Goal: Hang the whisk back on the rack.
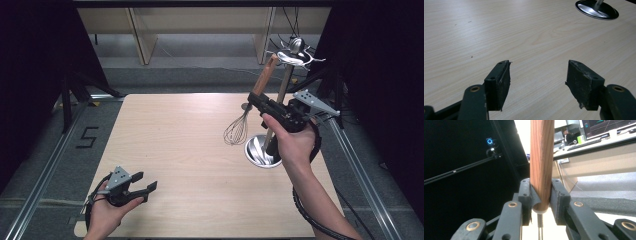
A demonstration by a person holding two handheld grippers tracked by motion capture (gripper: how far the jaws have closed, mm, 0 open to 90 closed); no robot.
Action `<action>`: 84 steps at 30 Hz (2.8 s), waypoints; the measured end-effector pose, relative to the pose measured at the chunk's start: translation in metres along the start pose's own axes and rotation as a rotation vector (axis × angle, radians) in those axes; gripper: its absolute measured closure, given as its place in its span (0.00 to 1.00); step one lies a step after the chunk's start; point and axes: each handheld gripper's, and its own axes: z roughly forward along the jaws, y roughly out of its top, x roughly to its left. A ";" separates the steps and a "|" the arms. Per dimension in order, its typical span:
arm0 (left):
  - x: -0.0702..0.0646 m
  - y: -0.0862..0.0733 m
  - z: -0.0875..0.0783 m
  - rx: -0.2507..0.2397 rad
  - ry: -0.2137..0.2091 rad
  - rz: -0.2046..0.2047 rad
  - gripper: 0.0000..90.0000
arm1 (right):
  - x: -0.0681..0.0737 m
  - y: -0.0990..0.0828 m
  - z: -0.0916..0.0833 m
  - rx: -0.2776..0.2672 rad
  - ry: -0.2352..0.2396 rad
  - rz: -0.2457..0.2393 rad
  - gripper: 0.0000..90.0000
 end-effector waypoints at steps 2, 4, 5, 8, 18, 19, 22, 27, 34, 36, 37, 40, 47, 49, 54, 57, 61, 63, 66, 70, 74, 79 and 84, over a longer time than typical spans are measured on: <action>-0.002 -0.001 0.000 0.002 0.005 -0.040 0.39 | -0.001 0.000 0.000 0.002 0.007 0.006 0.82; -0.003 -0.001 0.000 0.004 0.006 -0.042 0.39 | 0.000 -0.001 0.000 0.008 0.005 0.033 0.82; -0.003 -0.001 0.000 0.004 0.006 -0.042 0.39 | 0.000 -0.001 0.000 0.008 0.005 0.033 0.82; -0.002 -0.001 0.000 0.002 0.003 -0.034 0.39 | 0.000 -0.001 0.000 0.007 0.008 0.036 0.82; 0.000 0.000 0.000 0.001 0.000 0.000 0.39 | -0.002 -0.001 -0.001 0.000 0.011 0.022 0.82; 0.000 0.000 0.000 0.000 0.000 0.001 0.39 | -0.001 -0.001 -0.001 0.001 0.015 0.022 0.82; -0.002 -0.001 0.000 -0.002 -0.002 -0.037 0.39 | -0.002 -0.001 -0.001 0.000 0.012 0.022 0.82; -0.002 -0.001 0.000 0.001 -0.001 -0.035 0.39 | -0.002 -0.002 -0.002 -0.002 0.021 0.032 0.82; -0.002 -0.001 0.000 0.000 -0.001 -0.033 0.39 | -0.004 -0.003 -0.003 -0.001 0.020 0.045 0.82; 0.000 0.000 0.000 0.001 -0.001 0.004 0.39 | -0.004 -0.002 -0.003 -0.002 0.017 0.043 0.82; 0.000 0.000 0.000 0.000 -0.001 -0.003 0.39 | -0.005 -0.002 -0.004 -0.001 0.016 0.037 0.82; -0.002 -0.001 -0.001 0.004 0.001 -0.040 0.39 | -0.005 -0.002 -0.004 0.000 0.016 0.044 0.82; -0.003 -0.001 -0.001 0.004 0.001 -0.046 0.39 | -0.008 -0.004 -0.004 0.001 0.012 0.044 0.82; 0.000 0.000 0.000 0.001 0.002 -0.013 0.39 | -0.009 -0.004 -0.005 0.004 0.010 0.051 0.82; -0.002 -0.001 0.000 0.002 0.003 -0.030 0.39 | -0.010 -0.004 -0.005 0.008 0.013 0.058 0.82; -0.003 -0.001 -0.001 0.004 0.001 -0.048 0.39 | -0.012 -0.004 -0.005 0.007 0.005 0.053 0.82; -0.001 -0.001 0.000 0.002 0.002 -0.026 0.39 | -0.014 -0.004 -0.007 0.007 -0.002 0.058 0.82; -0.002 -0.001 -0.001 0.003 0.001 -0.042 0.39 | -0.014 -0.004 -0.007 0.008 -0.008 0.067 0.82; -0.002 -0.001 0.000 0.003 0.000 -0.045 0.39 | -0.017 -0.005 -0.007 0.008 -0.007 0.059 0.82; -0.001 -0.001 -0.001 0.004 0.001 -0.020 0.39 | -0.018 -0.005 -0.008 0.009 -0.010 0.062 0.82; -0.002 -0.001 -0.001 0.003 -0.001 -0.043 0.39 | -0.020 -0.004 -0.009 0.007 -0.012 0.055 0.82; -0.002 -0.001 0.000 -0.002 -0.004 -0.041 0.39 | -0.022 -0.004 -0.011 0.016 -0.017 0.037 0.82; -0.002 -0.001 -0.001 0.003 -0.001 -0.043 0.39 | -0.025 -0.004 -0.012 0.017 -0.028 0.028 0.81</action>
